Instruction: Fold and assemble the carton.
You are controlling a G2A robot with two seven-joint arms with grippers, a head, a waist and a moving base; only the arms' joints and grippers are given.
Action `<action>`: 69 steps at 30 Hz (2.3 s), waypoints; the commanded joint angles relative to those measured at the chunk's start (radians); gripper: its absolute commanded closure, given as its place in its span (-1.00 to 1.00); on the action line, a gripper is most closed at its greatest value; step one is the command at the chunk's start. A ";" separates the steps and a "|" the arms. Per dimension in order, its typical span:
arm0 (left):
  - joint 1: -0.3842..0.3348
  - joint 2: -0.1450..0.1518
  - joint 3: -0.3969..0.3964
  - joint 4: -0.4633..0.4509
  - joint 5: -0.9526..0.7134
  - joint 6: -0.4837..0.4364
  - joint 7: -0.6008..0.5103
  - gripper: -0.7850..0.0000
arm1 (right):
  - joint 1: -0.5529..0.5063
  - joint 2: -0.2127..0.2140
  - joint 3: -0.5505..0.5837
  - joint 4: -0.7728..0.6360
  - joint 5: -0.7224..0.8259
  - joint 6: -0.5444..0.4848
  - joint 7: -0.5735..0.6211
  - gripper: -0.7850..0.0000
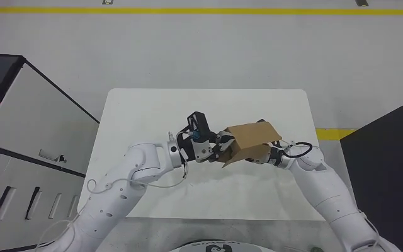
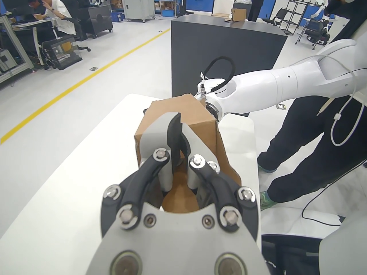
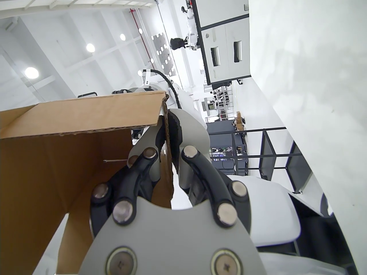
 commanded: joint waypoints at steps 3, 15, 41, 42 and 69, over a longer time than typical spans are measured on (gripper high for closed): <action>0.002 0.000 0.001 0.000 -0.011 -0.007 -0.001 1.00 | -0.001 0.000 0.001 -0.001 0.001 0.000 -0.001 1.00; 0.001 -0.002 0.013 0.002 -0.015 -0.008 -0.003 1.00 | -0.006 -0.002 -0.004 -0.010 -0.004 -0.003 0.004 1.00; 0.035 0.011 -0.065 -0.025 -0.049 0.006 0.020 1.00 | -0.001 -0.008 0.012 0.049 0.112 -0.005 0.103 1.00; 0.036 0.011 -0.067 -0.024 -0.056 0.006 0.020 1.00 | 0.003 -0.009 0.010 0.057 0.120 -0.003 0.110 1.00; 0.051 0.012 -0.097 0.011 -0.088 0.039 0.040 1.00 | 0.034 -0.023 -0.012 0.115 0.175 0.010 0.183 1.00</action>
